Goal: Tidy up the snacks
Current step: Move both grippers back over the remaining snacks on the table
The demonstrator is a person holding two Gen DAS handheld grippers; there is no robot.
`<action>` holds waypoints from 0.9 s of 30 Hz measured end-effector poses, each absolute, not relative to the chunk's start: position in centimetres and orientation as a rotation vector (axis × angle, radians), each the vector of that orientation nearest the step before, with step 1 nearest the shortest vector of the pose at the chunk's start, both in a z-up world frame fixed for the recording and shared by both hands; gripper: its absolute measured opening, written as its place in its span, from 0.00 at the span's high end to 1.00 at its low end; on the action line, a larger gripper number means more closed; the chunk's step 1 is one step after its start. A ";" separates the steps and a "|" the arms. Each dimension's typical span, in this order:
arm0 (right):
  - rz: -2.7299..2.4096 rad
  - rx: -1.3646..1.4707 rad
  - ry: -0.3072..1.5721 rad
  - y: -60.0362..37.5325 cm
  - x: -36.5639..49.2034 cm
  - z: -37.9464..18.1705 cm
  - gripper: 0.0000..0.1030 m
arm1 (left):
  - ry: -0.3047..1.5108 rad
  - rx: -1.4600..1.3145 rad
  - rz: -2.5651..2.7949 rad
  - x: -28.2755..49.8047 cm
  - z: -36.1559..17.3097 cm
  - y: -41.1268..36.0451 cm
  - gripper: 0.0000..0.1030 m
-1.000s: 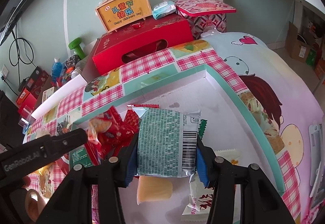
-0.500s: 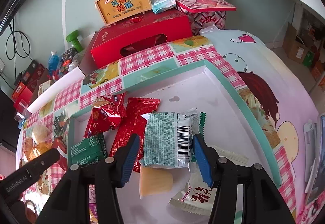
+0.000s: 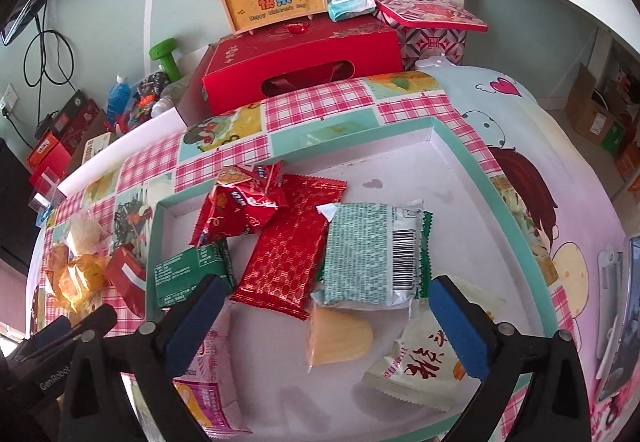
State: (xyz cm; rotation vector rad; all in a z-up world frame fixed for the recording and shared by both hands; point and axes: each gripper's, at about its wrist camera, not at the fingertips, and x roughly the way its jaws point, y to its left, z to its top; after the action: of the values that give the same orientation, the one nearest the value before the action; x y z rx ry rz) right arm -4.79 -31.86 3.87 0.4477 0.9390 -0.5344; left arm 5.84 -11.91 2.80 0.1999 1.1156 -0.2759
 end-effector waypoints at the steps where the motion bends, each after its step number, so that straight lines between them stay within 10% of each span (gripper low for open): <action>1: -0.530 0.444 0.942 -31.7 -4.7 3.9 0.00 | 1.111 0.203 -0.269 5.8 2.7 -11.6 0.08; 27: -0.259 0.302 1.002 -20.3 0.2 3.2 0.00 | 1.125 0.150 -0.099 8.8 3.7 -1.2 0.08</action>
State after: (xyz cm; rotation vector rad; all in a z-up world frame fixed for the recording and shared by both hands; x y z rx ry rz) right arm 0.18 -20.28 3.25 0.3015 1.0016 -0.2591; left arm 8.77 -1.21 3.69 0.1498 1.1250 -0.0987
